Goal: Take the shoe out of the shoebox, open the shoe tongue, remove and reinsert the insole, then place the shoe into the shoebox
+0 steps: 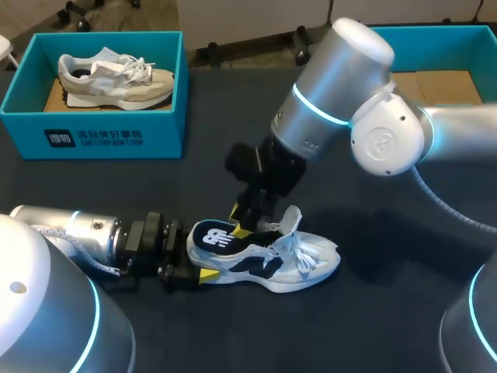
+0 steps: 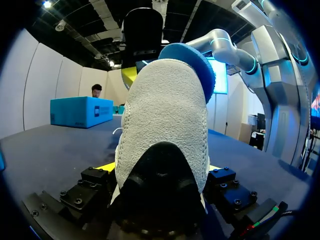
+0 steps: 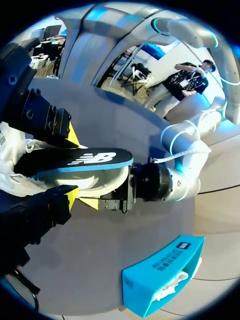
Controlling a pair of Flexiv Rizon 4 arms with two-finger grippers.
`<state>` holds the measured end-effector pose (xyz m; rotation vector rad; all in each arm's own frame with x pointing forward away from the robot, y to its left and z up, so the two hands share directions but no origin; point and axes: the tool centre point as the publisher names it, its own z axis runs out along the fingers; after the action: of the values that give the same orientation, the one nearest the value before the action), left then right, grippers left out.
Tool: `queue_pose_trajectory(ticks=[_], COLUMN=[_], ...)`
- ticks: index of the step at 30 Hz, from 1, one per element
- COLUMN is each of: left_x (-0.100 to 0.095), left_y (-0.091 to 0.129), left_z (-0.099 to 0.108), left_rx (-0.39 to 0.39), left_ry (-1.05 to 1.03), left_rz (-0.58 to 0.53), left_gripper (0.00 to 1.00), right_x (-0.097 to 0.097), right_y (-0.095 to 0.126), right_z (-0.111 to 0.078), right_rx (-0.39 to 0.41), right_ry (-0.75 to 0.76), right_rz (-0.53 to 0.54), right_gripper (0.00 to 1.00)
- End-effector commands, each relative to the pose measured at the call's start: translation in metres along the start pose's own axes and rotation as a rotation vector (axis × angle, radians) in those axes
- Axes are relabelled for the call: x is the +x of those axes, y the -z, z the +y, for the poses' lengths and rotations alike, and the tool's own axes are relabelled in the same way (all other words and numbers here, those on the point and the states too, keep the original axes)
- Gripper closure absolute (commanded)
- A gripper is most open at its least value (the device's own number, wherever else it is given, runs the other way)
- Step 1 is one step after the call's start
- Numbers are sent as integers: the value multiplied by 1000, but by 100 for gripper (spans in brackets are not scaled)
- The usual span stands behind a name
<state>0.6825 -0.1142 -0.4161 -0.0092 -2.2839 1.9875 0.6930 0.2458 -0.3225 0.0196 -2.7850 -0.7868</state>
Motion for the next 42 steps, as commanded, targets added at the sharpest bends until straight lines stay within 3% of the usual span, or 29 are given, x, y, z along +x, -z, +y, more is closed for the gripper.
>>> queue_pose_trajectory(ticks=[1,6,15,24,38,41,42], left_x=[-1,-1,-1,-1,-1,-1,-1], left_y=[-1,-1,-1,-1,-1,-1,-1], left_z=[0,0,0,0,0,0,0], left_rx=[1,1,1,1,1,1,1], left_ry=[0,0,0,0,0,0,0], left_rz=[-1,-1,-1,-1,-1,-1,-1], left_gripper=[100,100,100,100,100,100,100], right_x=[-7,-6,1,6,10,10,9], right_y=[-15,-22,-27,-23,-30,-33,-34], right_z=[-3,-7,-16,-12,-16,-17,-18], right_rx=[-20,-20,-6,2,-6,-23,-29], right_ry=[5,-3,-30,-23,-13,-13,-14], right_rz=[22,48,83,89,152,157,158], right_gripper=[53,59,59,69,73,80,93])
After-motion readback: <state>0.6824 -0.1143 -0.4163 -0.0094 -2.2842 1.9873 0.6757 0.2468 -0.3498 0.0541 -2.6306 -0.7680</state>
